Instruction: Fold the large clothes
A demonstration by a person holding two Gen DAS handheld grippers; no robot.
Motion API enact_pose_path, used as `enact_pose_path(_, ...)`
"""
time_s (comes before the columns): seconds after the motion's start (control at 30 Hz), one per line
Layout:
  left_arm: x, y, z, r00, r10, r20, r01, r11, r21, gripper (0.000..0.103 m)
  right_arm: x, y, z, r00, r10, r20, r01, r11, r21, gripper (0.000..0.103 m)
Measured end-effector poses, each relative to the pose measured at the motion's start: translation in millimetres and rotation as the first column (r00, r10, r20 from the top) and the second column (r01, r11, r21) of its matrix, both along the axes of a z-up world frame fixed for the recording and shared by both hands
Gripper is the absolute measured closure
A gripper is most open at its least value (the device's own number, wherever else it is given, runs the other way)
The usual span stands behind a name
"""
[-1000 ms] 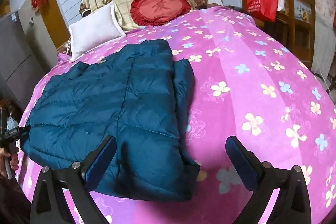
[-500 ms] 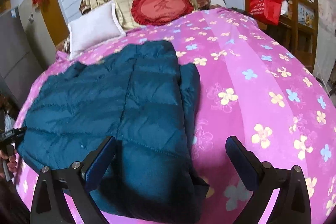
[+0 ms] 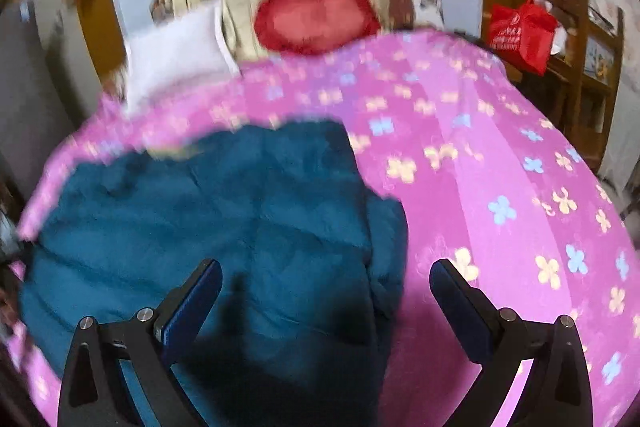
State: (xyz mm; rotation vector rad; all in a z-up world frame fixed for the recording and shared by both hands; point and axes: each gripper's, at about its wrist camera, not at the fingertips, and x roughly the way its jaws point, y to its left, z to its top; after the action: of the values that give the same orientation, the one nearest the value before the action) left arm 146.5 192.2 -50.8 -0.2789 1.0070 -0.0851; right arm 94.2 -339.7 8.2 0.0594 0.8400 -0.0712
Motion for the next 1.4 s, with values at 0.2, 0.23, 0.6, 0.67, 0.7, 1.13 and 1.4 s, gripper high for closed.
enact_pose_path(0.2, 14.0, 8.1, -12.4, 0.999, -0.015, -0.040, 0.012, 0.997, -0.083, 0.000, 4.4, -41.0, -27.3, 0.999, -0.024, -0.027, 0.028, 0.987, 0.159, 0.000)
enact_pose_path(0.23, 15.4, 5.8, -12.4, 0.999, -0.027, -0.041, 0.023, 0.997, -0.080, 0.000, 5.2, -48.2, -32.8, 0.999, -0.026, -0.032, 0.032, 0.977, 0.212, 0.000)
enact_pose_path(0.6, 17.4, -13.8, -6.6, 0.993, -0.114, 0.011, 0.114, 0.984, -0.138, 0.039, 15.3, -52.3, -48.7, 0.980, 0.197, 0.024, -0.186, 0.869, 0.459, 0.008)
enact_pose_path(0.67, 15.5, -18.1, -3.6, 0.992, -0.121, 0.024, 0.124, 0.983, -0.138, 0.054, 17.4, -50.1, -49.3, 0.976, 0.218, 0.021, -0.202, 0.859, 0.471, 0.025)
enact_pose_path(0.7, 14.2, -18.6, -2.3, 0.992, -0.119, 0.033, 0.122, 0.985, -0.123, 0.061, 16.3, -47.6, -47.0, 0.974, 0.227, 0.029, -0.214, 0.863, 0.457, 0.036)
enact_pose_path(1.13, -27.8, -17.1, 36.8, 0.986, -0.052, 0.159, 0.068, 0.993, -0.096, 0.088, -16.7, -20.6, 10.9, 0.972, 0.195, 0.131, -0.222, 0.944, 0.245, 0.078)
enact_pose_path(1.4, -77.8, -17.1, 76.3, 0.971, -0.072, 0.227, 0.123, 0.968, -0.220, 0.089, -89.9, -14.5, 76.9, 0.947, 0.160, 0.279, -0.216, 0.959, 0.184, 0.081)
